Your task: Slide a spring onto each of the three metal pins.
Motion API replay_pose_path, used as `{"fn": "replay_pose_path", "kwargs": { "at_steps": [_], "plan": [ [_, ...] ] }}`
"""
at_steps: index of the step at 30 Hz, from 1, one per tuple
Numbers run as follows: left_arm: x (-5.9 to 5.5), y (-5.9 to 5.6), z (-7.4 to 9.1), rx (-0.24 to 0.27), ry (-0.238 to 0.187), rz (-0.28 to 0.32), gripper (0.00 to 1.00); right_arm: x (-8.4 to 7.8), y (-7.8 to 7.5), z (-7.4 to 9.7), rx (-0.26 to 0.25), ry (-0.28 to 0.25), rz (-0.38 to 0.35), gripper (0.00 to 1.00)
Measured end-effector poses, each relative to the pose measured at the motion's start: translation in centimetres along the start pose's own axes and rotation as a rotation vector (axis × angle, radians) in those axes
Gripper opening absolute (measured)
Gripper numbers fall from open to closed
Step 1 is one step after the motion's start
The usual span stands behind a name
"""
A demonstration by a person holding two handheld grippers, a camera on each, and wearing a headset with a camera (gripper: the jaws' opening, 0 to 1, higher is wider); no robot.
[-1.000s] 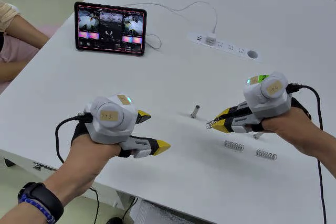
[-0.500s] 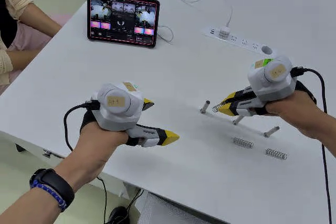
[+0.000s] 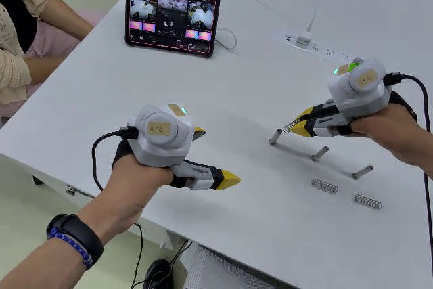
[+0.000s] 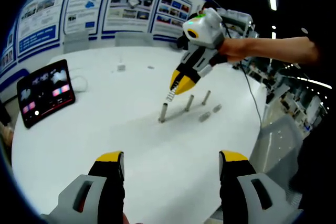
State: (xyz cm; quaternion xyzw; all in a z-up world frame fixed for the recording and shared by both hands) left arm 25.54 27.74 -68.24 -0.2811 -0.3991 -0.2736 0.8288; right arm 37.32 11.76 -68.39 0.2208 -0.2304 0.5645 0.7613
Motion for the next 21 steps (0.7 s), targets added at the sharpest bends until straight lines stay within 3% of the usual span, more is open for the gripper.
{"fn": "replay_pose_path", "kwargs": {
  "at_steps": [21],
  "plan": [
    [-0.1, 0.2, 0.2, 0.004, 0.0, 0.016, 0.76, 0.5, 0.5, -1.7, 0.045, 0.041, 0.05, 0.12]
  ]
}}
Point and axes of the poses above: the centre of the closed fingertips' face, and the gripper's own axes: z roughly backward along the fingers, y roughly to its left, x roughly out of its top, the point moved 4 cm from there along z, roughly backward along the fingers, and after that the axes turned 3 degrees about -y, right-handed, at the moved point
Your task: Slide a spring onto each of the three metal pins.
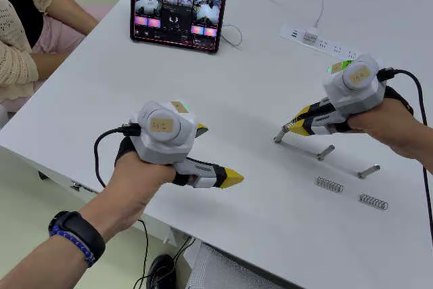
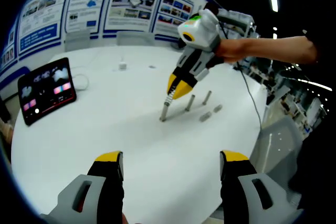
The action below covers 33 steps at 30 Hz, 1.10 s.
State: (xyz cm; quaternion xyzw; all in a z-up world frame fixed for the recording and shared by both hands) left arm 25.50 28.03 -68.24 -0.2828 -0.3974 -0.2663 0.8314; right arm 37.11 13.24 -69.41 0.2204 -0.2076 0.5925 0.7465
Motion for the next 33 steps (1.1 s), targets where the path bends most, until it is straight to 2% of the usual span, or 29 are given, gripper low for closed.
{"fn": "replay_pose_path", "kwargs": {
  "at_steps": [19, 33],
  "plan": [
    [0.0, 0.5, 0.5, 0.014, -0.014, 0.009, 0.75, -0.1, 0.1, -1.8, 0.017, 0.06, 0.075, 0.12],
    [-0.6, 0.5, 0.8, 0.015, -0.002, 0.018, 0.75, -0.7, 0.2, -3.2, 0.022, 0.094, 0.099, 0.13]
  ]
}}
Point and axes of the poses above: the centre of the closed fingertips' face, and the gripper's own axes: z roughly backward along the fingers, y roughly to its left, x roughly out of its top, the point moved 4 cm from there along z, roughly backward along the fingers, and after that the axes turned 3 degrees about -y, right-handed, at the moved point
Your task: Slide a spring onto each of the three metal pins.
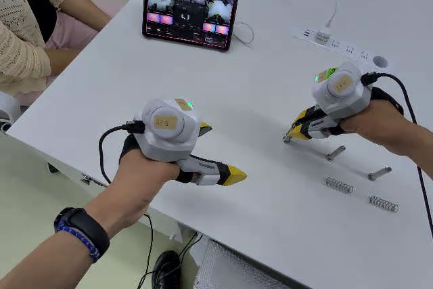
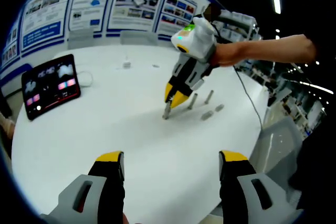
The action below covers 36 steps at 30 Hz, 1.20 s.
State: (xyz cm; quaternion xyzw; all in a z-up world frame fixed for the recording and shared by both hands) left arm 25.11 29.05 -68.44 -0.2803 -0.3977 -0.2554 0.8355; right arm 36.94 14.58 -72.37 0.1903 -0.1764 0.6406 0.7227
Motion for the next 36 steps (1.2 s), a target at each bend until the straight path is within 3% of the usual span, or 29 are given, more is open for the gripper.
{"fn": "replay_pose_path", "kwargs": {
  "at_steps": [22, 31, 36],
  "plan": [
    [-0.2, 0.2, 0.3, 0.009, 0.008, 0.005, 0.75, -0.8, 0.2, -1.5, 0.013, 0.036, 0.011, 0.13],
    [0.1, -0.1, 0.1, 0.004, 0.007, -0.002, 0.75, -1.4, 0.8, -0.6, 0.02, 0.046, 0.001, 0.26],
    [0.5, -0.7, -0.2, -0.003, 0.003, -0.01, 0.75, -1.3, 0.7, 0.7, -0.015, 0.003, -0.021, 0.33]
  ]
}}
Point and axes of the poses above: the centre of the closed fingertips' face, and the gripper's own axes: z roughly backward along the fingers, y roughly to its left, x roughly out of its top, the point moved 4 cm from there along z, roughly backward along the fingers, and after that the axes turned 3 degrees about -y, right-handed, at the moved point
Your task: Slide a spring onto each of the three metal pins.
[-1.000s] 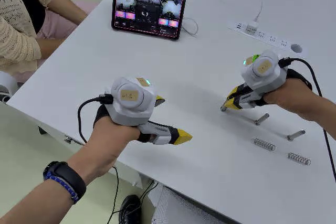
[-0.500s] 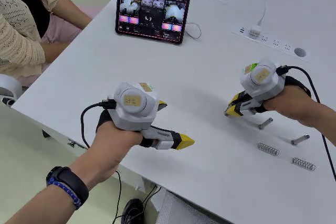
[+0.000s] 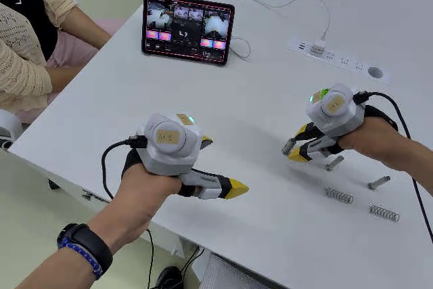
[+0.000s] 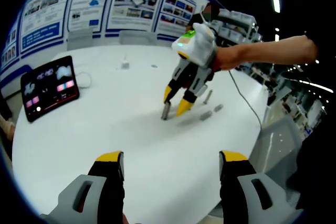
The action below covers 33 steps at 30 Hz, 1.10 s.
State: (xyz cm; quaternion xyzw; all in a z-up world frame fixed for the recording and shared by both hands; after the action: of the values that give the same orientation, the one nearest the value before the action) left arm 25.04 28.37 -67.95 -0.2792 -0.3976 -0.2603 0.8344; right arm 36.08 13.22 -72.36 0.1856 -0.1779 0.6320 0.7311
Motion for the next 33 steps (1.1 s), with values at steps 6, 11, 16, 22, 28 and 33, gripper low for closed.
{"fn": "replay_pose_path", "kwargs": {
  "at_steps": [6, 11, 16, 22, 28, 33],
  "plan": [
    [0.1, -0.4, 0.0, 0.0, 0.003, 0.0, 0.79, 0.3, 0.4, 1.6, -0.03, -0.036, 0.015, 0.4],
    [0.2, -0.9, 0.1, 0.002, -0.002, 0.0, 0.8, 0.2, 0.9, 2.3, -0.049, -0.052, 0.009, 0.43],
    [0.1, -1.2, 0.2, 0.001, 0.006, -0.01, 0.8, -0.3, 0.8, 2.7, -0.079, -0.082, -0.007, 0.45],
    [0.0, -1.4, 0.5, 0.01, 0.004, -0.017, 0.8, -0.6, 1.2, 3.1, -0.096, -0.154, -0.099, 0.47],
    [0.0, -1.8, 0.8, 0.016, 0.005, -0.022, 0.8, -1.0, 1.7, 3.8, -0.11, -0.231, -0.176, 0.49],
    [-0.1, -2.2, 0.9, 0.02, 0.004, -0.018, 0.8, -1.2, 2.5, 4.3, -0.116, -0.287, -0.245, 0.52]
  ]
}}
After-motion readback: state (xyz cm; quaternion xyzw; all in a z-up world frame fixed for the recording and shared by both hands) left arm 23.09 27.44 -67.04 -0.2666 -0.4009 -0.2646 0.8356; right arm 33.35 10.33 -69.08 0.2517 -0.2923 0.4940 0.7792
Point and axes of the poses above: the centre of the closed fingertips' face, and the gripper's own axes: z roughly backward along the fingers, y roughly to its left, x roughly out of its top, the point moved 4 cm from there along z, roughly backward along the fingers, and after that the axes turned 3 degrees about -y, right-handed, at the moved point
